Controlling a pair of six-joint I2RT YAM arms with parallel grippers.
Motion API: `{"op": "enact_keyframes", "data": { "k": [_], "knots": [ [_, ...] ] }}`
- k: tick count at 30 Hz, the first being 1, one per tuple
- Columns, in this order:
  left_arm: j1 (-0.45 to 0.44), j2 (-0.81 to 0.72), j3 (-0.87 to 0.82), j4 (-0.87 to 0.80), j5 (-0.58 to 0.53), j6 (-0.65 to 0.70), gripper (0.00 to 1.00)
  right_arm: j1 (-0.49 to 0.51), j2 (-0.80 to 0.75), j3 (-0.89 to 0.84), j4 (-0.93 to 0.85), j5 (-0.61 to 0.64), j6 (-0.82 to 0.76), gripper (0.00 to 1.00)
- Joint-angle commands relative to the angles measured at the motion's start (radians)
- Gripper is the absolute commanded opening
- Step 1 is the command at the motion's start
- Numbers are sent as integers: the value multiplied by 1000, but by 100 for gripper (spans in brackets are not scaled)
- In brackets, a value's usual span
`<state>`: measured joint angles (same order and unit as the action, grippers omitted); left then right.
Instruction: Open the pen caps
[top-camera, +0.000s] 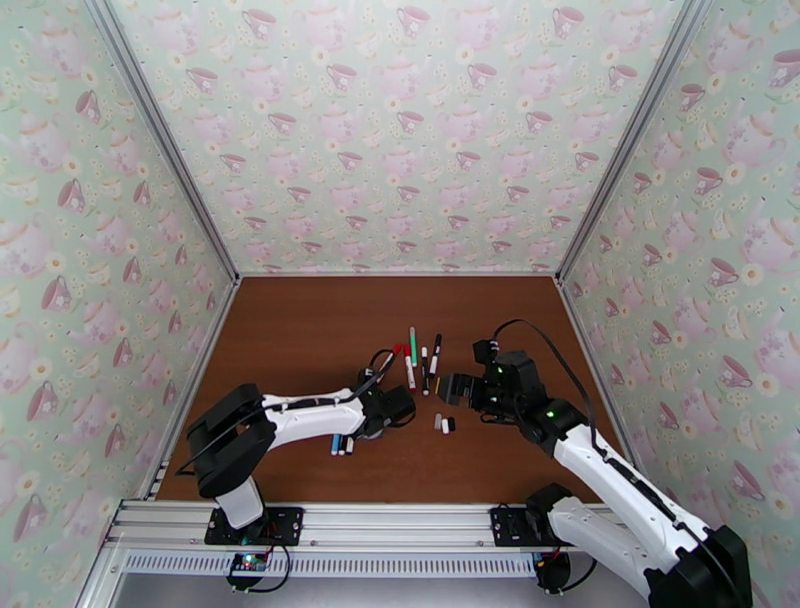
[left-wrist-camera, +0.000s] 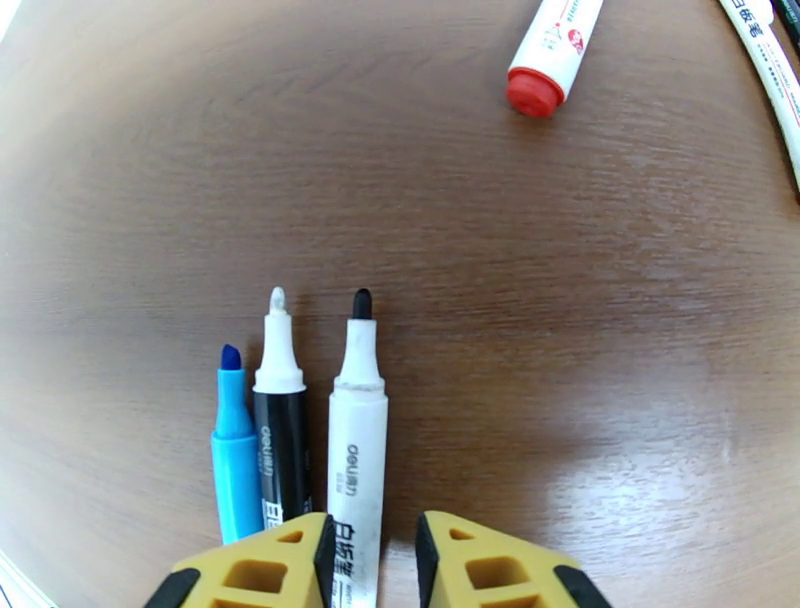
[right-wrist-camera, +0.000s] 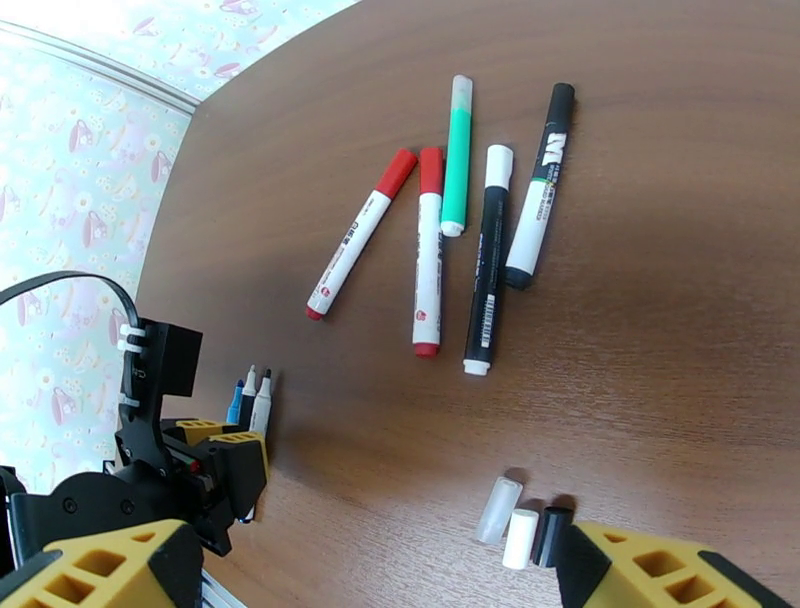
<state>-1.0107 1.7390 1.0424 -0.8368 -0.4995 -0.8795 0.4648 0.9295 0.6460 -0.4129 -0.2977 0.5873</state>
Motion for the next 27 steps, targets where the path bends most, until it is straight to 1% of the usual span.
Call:
{"op": "enact_keyframes", "data": {
  "k": [1,4,7,8,12,16,19,21,23,27],
  "knots": [
    [18,-46,34,-42,-14,19,29,4,-11,0,-9,16,-15,100],
    [44,-100,17,39,37,76,29,5,-23,-3,-9,28,-11,100],
    [99,-141,-20,186,162,159,31,4,-26,-5,-10,44,-7,100],
    [122,-148,-28,220,200,174,31,4,-59,-5,-11,47,-5,100],
    [213,-160,-37,336,350,258,31,4,-77,-1,-15,41,-1,100],
    [272,-133,-11,386,450,354,32,3,-84,-8,-22,41,-13,100],
    [307,-92,30,395,500,401,35,4,-78,-8,-27,43,-22,100],
    [321,-63,62,390,514,428,38,5,-72,-5,-26,34,-30,100],
    [335,-28,94,379,533,456,38,4,-67,0,-26,34,-31,100],
    [354,40,154,360,536,499,38,5,-52,12,-26,32,-29,100]
  ]
}}
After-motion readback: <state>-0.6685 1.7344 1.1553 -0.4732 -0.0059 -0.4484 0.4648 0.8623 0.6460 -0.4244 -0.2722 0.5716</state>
